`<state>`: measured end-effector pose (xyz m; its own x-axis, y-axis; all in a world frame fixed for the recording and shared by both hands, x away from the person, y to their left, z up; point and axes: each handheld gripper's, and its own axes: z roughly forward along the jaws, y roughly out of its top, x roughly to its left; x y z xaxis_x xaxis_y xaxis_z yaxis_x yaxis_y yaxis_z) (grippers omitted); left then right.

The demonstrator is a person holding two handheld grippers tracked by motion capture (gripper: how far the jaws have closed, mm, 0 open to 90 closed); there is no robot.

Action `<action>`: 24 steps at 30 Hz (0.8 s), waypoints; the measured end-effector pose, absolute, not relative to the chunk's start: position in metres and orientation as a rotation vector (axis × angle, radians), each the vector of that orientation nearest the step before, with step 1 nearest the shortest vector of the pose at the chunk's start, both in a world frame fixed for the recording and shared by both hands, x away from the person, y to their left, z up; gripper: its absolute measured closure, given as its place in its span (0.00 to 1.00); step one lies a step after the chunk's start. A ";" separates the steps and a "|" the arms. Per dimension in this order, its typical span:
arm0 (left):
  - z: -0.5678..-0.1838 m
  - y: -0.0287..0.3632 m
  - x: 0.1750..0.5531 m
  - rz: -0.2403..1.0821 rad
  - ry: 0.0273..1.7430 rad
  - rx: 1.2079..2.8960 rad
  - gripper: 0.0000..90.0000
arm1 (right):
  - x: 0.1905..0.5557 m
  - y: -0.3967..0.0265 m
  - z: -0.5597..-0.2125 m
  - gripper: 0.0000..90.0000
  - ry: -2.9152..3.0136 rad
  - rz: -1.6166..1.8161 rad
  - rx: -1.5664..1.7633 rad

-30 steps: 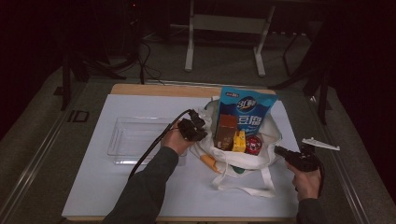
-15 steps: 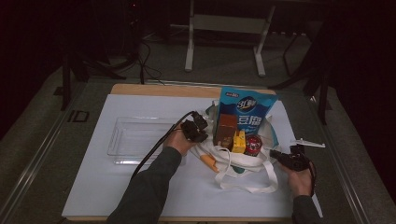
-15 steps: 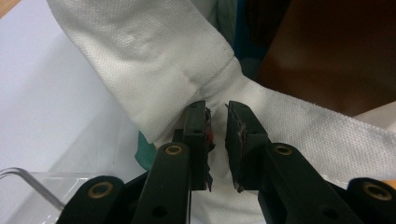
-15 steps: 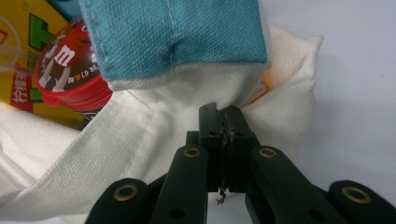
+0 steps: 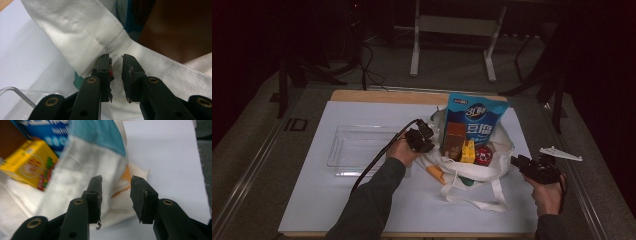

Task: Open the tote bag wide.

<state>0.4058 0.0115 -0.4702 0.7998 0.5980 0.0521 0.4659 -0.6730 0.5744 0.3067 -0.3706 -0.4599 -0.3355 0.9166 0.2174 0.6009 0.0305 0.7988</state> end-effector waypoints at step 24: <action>-0.444 0.034 0.389 0.370 0.684 2.364 0.80 | 0.329 -0.342 -0.427 0.89 1.947 1.276 1.364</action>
<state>0.3885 0.0339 -0.4435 0.8249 0.5585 0.0866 0.3780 -0.6590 0.6502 0.3288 -0.3420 -0.4273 -0.4170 0.8972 0.1455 0.4914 0.0879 0.8665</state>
